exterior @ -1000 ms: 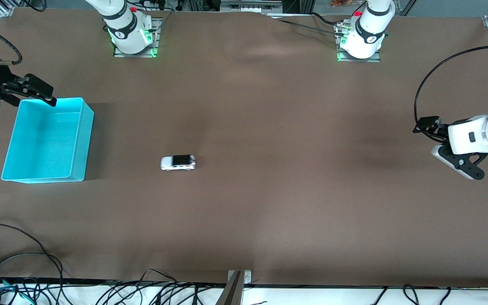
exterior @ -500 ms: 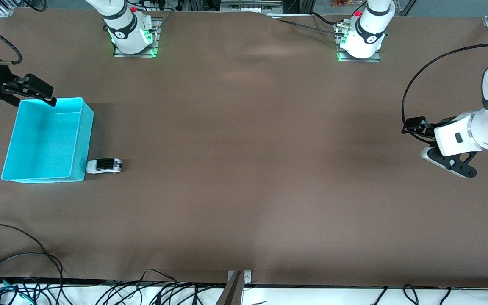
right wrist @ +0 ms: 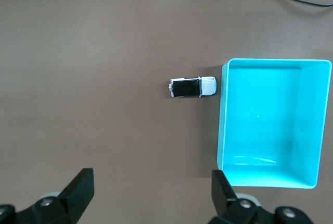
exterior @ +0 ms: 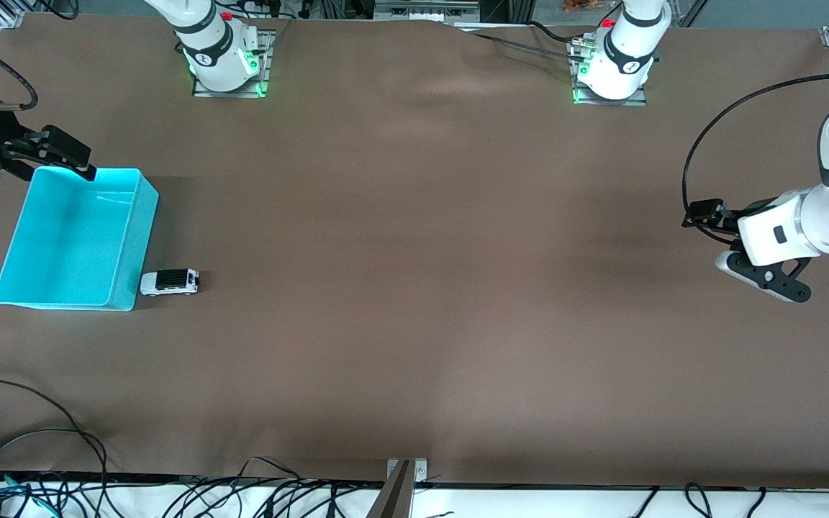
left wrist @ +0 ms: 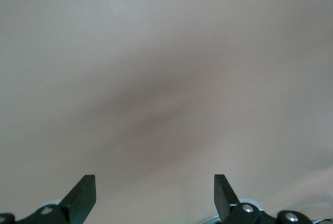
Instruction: Wind and store white jeep toy
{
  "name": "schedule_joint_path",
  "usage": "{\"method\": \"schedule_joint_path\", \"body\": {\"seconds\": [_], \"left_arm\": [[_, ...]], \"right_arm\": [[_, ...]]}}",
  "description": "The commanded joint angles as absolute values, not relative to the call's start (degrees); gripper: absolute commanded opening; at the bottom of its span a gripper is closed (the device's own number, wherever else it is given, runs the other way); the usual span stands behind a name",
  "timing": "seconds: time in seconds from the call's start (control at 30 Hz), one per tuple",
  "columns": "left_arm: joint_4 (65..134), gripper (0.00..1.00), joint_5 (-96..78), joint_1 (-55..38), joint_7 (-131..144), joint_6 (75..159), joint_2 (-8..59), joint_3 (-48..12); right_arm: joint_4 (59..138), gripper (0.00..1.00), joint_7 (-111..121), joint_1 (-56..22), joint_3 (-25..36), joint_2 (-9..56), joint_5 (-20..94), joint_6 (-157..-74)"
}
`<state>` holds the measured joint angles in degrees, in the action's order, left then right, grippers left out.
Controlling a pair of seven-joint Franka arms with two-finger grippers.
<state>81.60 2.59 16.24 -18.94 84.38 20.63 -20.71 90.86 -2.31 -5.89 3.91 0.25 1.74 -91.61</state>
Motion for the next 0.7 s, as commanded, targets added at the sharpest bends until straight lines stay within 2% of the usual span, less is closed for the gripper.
{"method": "schedule_joint_path", "body": {"seconds": [0.0, 0.17, 0.53, 0.67], "left_arm": [[78.58, 1.0, 3.96, 16.26, -16.79, 83.41, 20.3, -20.74], [78.14, 1.0, 3.78, 16.26, -14.6, 83.67, 20.3, -20.92], [78.22, 1.0, 4.22, 16.0, -12.83, 84.2, 16.0, -20.83], [80.15, 1.0, 4.04, 14.42, -13.01, 84.38, 13.28, -19.69]], "right_arm": [[90.35, 1.0, -2.81, -6.06, 4.04, 0.18, 1.84, -91.58], [90.35, 1.0, -2.9, -6.06, 4.04, 0.18, 1.76, -91.58], [90.7, 1.0, -2.73, -6.15, 3.95, 0.44, 1.23, -90.7], [90.97, 1.0, -2.2, -6.07, 4.04, 0.96, 1.49, -90.7]]}}
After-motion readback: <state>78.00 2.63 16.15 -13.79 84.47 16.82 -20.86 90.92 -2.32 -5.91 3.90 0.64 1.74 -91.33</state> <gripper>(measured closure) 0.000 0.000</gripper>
